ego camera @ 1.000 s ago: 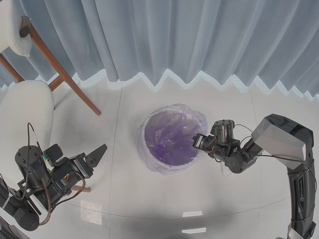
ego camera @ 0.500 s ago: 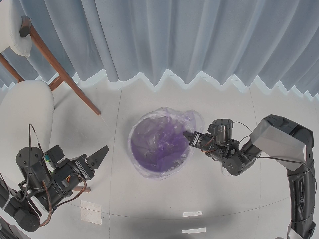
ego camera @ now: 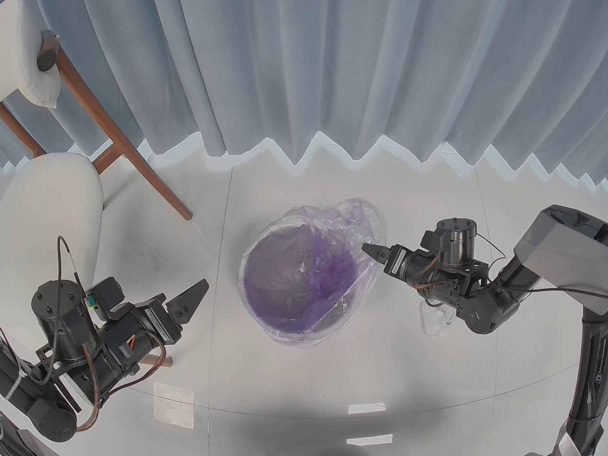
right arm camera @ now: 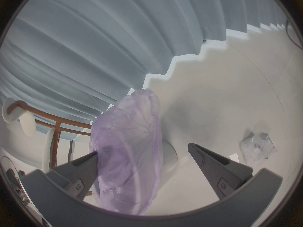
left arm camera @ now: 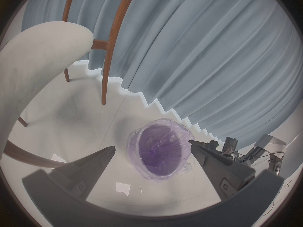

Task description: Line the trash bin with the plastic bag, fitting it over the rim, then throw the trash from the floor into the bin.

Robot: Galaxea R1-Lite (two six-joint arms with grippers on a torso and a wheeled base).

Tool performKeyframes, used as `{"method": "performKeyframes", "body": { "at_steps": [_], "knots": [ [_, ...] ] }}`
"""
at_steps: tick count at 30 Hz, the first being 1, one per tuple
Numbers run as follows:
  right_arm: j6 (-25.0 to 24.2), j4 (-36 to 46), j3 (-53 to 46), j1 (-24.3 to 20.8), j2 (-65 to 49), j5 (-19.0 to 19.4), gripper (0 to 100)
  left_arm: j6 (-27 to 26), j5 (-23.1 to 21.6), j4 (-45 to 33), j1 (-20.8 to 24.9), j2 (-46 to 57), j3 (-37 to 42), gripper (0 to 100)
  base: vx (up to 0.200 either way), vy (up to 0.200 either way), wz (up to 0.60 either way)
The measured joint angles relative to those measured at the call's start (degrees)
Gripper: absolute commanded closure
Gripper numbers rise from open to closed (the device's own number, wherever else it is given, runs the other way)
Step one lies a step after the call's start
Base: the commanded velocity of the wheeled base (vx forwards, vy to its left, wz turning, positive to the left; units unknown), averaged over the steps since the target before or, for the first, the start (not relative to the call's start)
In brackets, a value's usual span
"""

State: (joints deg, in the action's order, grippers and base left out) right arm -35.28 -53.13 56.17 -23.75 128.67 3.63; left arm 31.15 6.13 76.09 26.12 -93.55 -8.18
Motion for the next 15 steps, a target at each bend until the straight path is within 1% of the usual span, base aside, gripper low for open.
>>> {"method": "performKeyframes", "body": {
  "at_steps": [4,8,12,15],
  "knots": [
    [-1.3,0.0,-3.6,1.5,-1.5,1.1,0,-0.1,0.0,0.0,0.0,-0.2,0.1,0,0.0,0.0,0.0],
    [-1.4,-1.6,-5.2,1.7,-0.9,1.5,0,-0.1,0.0,0.2,0.0,-0.5,0.0,0,0.0,0.0,0.0],
    [-1.3,-3.7,-5.6,1.8,0.4,1.5,0,-0.1,0.0,0.2,0.0,-0.7,0.0,0,0.0,0.0,0.0],
    [-1.2,-5.8,-4.0,1.8,1.8,1.5,0,-0.1,0.0,0.2,0.0,-0.8,0.2,0,0.0,0.0,0.0]
  ]
}}
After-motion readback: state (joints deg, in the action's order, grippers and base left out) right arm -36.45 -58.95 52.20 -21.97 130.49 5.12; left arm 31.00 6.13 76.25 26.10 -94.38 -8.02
